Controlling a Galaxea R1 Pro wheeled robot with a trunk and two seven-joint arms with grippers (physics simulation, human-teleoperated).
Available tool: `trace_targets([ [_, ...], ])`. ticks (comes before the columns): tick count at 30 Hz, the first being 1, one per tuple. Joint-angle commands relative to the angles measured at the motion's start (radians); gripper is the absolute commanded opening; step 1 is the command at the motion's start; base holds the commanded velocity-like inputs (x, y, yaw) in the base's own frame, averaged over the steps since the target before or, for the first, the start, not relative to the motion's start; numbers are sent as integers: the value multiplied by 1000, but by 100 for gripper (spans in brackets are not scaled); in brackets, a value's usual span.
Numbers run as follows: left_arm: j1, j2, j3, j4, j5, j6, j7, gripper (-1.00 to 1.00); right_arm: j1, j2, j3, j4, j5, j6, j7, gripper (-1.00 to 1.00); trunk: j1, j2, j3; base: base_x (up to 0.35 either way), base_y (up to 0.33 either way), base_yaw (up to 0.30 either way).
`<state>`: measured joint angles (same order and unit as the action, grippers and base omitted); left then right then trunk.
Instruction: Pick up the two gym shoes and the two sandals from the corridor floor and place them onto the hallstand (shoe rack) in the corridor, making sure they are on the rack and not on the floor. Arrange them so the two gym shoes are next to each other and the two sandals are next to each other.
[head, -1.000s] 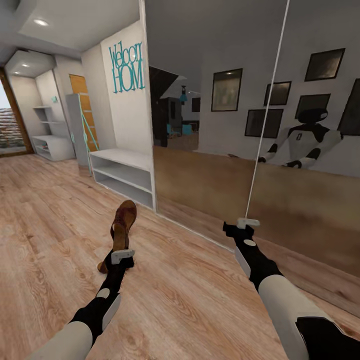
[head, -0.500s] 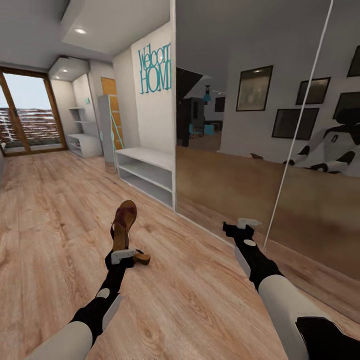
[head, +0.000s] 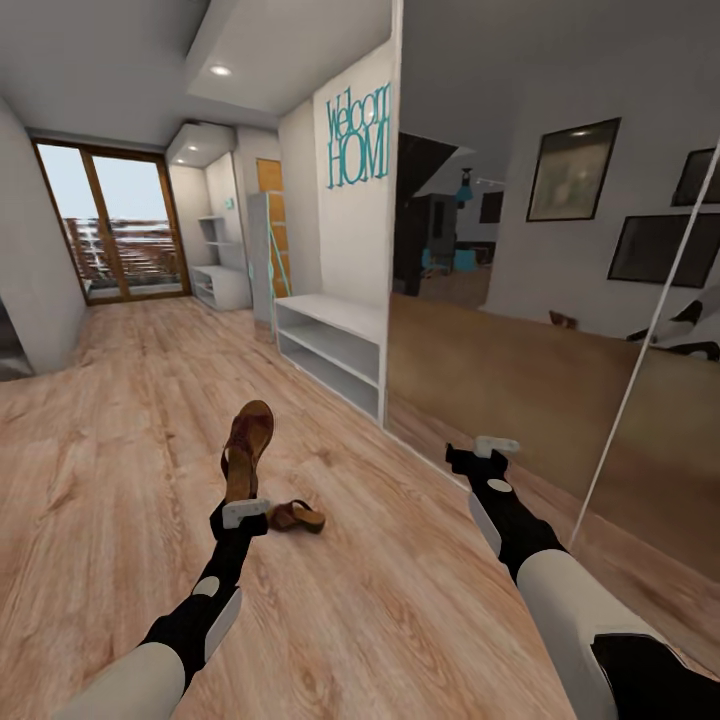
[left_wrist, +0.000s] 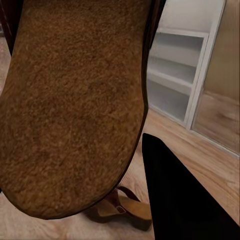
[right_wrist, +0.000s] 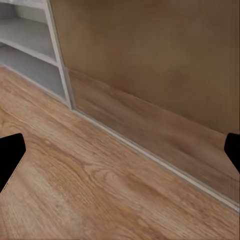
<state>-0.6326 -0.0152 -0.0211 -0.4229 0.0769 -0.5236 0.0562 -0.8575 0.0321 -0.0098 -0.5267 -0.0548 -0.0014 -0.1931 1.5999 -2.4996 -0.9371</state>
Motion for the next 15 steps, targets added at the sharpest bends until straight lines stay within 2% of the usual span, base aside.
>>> trace_targets([
  [1, -1, 0, -2, 1, 4, -3, 2, -100, 0, 0, -1, -1, -6, 0, -2, 100, 0, 0, -1, 204, -193, 290],
  [7, -1, 0, -2, 1, 4, -3, 2, -100, 0, 0, -1, -1, -5, 0, -2, 100, 0, 0, -1, 172, -157, 290],
  [15, -1, 0, -2, 1, 4, -3, 2, -100, 0, 0, 0, -1, -6, 0, -2, 100, 0, 0, -1, 108, -93, 290],
])
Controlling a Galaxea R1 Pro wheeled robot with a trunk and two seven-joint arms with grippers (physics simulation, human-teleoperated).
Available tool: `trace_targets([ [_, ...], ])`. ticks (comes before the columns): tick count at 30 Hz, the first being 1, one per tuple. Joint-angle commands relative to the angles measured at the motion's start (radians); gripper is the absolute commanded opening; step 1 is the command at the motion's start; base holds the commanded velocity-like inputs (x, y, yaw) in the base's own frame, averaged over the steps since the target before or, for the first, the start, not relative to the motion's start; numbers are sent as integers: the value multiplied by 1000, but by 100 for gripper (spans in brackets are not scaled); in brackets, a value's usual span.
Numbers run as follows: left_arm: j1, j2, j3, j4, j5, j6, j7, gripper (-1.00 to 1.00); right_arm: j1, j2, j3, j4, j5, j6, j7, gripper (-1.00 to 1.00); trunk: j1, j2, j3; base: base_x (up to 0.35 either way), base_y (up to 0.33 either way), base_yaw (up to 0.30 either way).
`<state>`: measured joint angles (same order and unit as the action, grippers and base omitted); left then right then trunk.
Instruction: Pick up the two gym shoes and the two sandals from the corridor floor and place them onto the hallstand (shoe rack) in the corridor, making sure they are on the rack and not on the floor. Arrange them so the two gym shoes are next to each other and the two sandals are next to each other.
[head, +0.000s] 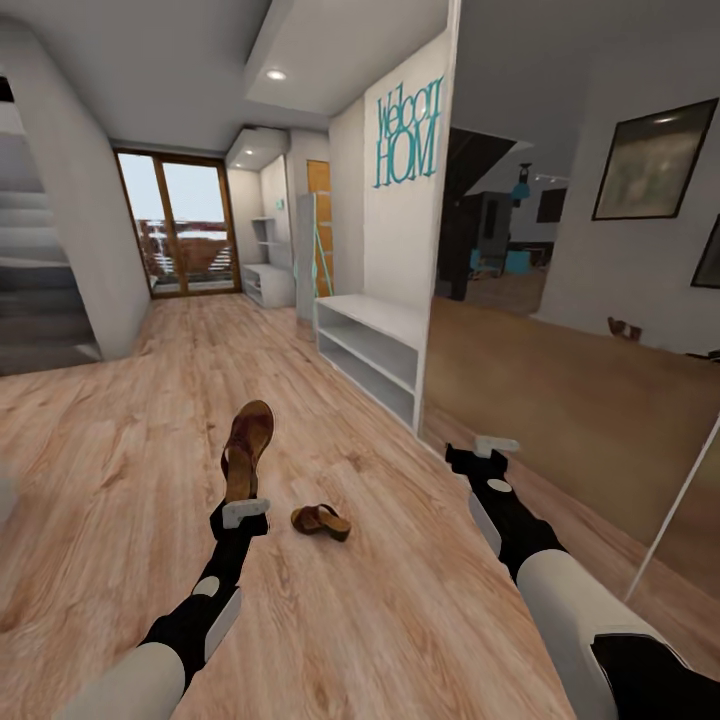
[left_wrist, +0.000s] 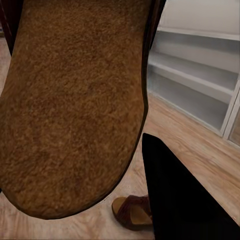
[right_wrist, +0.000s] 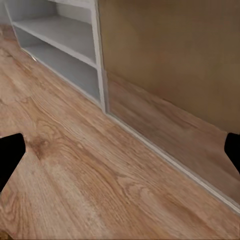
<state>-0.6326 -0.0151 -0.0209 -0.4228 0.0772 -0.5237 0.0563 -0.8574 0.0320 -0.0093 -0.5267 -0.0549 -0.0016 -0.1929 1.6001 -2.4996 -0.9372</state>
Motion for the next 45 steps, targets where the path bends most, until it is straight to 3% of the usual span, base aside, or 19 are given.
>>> trace_targets([
  [1, -1, 0, -2, 1, 4, -2, 2, -100, 0, 0, -1, -1, -6, 0, -2, 100, 0, 0, -1, 97, -81, 290],
  [9, -1, 0, -3, 1, 4, -2, 2, -100, 0, 0, -1, -1, -6, 0, -2, 100, 0, 0, -1, 128, -147, 290],
  [45, -1, -1, -4, 1, 4, -2, 2, -100, 0, 0, 0, -1, -5, 0, -2, 100, 0, 0, -1, 105, -303, 290],
])
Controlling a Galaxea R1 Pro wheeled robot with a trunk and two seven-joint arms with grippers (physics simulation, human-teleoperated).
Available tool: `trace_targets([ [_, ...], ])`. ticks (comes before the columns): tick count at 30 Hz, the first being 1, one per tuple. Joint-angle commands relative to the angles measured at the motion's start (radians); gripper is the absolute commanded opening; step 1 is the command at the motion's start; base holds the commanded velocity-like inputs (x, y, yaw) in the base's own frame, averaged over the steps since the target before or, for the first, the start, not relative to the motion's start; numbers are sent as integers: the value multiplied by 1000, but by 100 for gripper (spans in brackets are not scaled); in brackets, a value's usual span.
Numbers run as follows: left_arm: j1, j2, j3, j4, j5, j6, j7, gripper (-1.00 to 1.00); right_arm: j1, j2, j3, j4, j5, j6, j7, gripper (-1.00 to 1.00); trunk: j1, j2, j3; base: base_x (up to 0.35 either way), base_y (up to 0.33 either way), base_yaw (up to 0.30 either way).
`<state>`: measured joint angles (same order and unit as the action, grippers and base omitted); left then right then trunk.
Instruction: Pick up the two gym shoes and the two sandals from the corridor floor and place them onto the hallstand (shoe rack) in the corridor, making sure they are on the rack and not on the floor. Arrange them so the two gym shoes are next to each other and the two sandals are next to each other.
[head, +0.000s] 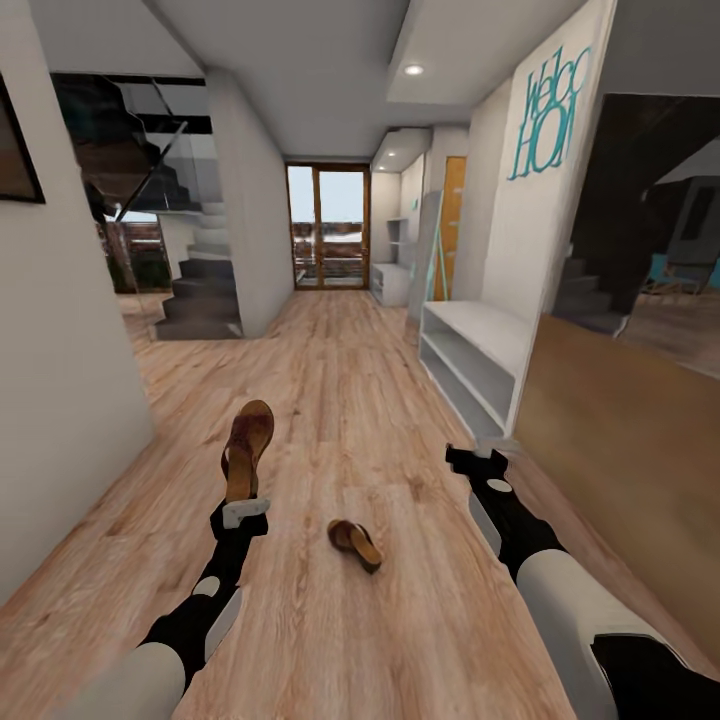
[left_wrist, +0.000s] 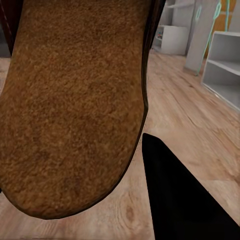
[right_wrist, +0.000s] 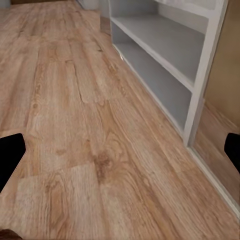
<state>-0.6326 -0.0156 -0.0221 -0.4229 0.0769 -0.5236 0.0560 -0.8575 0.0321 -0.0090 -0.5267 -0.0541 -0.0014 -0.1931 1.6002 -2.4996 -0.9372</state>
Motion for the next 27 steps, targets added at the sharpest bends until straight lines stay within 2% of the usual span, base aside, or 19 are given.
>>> trace_targets([
  [1, -1, -1, -2, 1, 4, -3, 2, -100, 0, 0, -1, -1, -6, 0, -2, 100, 0, 0, -1, 11, -297, 290],
  [9, -1, 0, -2, 1, 4, -3, 2, -100, 0, 0, -1, -1, -6, 0, -2, 100, 0, 0, -1, 3, -192, 290],
  [27, -1, 0, -2, 1, 4, -3, 2, -100, 0, 0, -1, -1, -2, 0, -2, 100, 0, 0, -1, 0, -11, 290],
])
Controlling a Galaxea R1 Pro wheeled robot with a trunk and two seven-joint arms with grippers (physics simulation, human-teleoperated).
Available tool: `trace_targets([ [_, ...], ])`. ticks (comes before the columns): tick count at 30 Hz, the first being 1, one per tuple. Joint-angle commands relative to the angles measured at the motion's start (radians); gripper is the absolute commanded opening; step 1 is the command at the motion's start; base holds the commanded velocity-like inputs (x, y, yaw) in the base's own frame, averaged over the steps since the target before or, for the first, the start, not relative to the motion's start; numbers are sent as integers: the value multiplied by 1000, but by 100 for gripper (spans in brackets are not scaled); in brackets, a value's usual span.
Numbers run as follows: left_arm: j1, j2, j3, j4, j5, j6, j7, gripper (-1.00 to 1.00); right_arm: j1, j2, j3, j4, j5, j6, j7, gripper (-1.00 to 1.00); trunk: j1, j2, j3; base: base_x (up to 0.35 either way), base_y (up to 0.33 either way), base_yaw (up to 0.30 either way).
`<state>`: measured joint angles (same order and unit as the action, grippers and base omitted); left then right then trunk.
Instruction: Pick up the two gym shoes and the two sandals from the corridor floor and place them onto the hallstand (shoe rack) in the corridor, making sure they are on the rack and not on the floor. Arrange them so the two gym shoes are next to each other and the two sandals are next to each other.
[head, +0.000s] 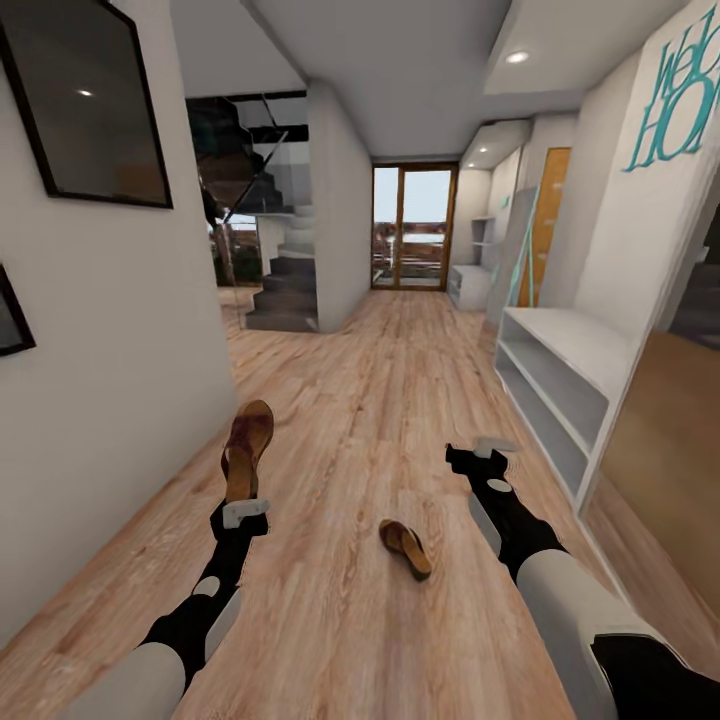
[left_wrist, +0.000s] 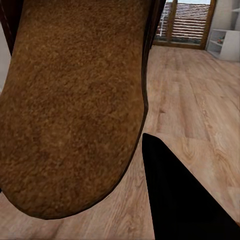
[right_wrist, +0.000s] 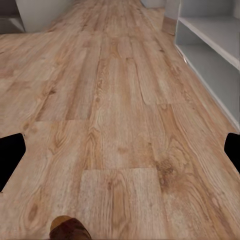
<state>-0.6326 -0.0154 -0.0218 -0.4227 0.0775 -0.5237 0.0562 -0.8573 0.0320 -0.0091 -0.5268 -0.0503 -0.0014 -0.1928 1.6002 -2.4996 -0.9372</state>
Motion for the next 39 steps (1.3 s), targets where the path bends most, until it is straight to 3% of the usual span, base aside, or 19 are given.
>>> trace_targets([
  [1, -1, -1, -3, 1, 4, -2, 2, -100, 0, 0, -1, -1, -4, 0, -2, 100, 0, 0, -1, 0, -94, 290],
  [11, -1, -1, -3, 1, 3, -2, 2, -100, 0, 0, 0, -1, -2, 0, -2, 100, 0, 0, -1, 37, -249, 225],
  [31, -1, -1, -3, 1, 4, -2, 2, -100, 0, 0, -1, -1, -2, -1, 0, 100, 0, 0, -1, 7, -30, 8],
  [39, -1, -1, -3, 1, 4, -2, 2, -100, 0, 0, 0, -1, -2, -2, 0, 100, 0, 0, -1, 165, -153, 0],
])
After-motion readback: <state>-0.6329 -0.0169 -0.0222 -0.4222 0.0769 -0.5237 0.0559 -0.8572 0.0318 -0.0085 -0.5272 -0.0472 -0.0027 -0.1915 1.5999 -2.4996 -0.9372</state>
